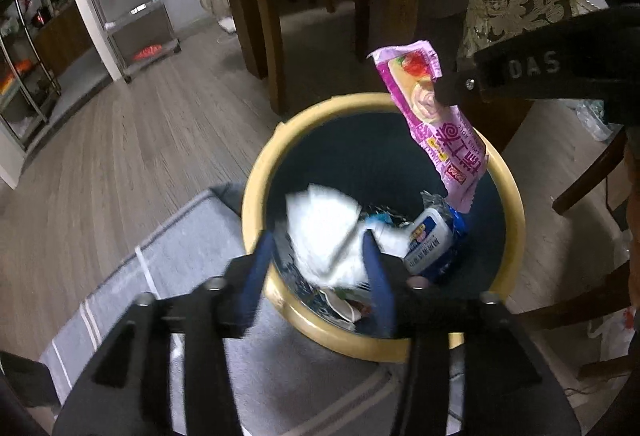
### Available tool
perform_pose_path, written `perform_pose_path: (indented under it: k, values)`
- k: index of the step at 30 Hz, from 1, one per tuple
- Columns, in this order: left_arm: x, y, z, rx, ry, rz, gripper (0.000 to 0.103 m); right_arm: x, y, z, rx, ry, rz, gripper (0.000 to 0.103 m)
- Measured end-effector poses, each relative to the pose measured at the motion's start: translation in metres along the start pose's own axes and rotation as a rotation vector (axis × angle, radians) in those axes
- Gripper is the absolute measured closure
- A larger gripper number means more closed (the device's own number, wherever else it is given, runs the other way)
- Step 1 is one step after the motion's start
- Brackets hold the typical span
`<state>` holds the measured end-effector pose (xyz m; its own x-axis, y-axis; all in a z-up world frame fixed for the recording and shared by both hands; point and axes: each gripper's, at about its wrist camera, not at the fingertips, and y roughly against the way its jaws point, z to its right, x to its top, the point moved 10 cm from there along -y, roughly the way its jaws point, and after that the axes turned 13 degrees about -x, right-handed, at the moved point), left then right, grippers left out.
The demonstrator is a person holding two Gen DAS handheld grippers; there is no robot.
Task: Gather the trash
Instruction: 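Open the right tool over the bin, dropping the pink packet, then move both tools back over the spray bottle and mask on the mat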
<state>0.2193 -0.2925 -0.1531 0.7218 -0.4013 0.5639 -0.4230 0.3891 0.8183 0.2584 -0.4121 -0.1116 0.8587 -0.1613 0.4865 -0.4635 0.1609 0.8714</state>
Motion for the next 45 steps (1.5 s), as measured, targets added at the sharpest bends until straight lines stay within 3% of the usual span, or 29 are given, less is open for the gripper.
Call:
perform_pose_path:
  k: [5,11,15,21,30,39,45]
  values:
    - [-0.001,0.009,-0.004,0.012,-0.002,0.029,0.039,0.000,-0.002,-0.004,0.002,0.004,-0.007,0.092]
    - [-0.007,0.021,-0.016,0.029,0.029,0.034,0.030,0.004,0.007,-0.004,-0.011,0.008,0.025,0.059]
    - [-0.011,0.039,-0.024,0.055,0.049,0.055,0.017,0.006,0.019,-0.003,-0.004,0.002,0.056,0.033]
    - [-0.021,0.077,-0.040,0.105,0.078,0.082,0.009,0.011,0.056,-0.007,0.025,-0.018,0.148,0.010]
    - [-0.044,0.149,-0.064,0.179,0.107,0.131,0.006,-0.004,0.116,-0.032,0.018,0.025,0.277,0.006]
    - [-0.088,0.208,-0.080,0.210,0.126,0.147,0.006,-0.042,0.144,-0.071,0.035,0.144,0.300,0.006]
    - [-0.120,0.236,-0.096,0.215,0.167,0.152,0.006,-0.069,0.154,-0.090,0.112,0.112,0.248,0.006]
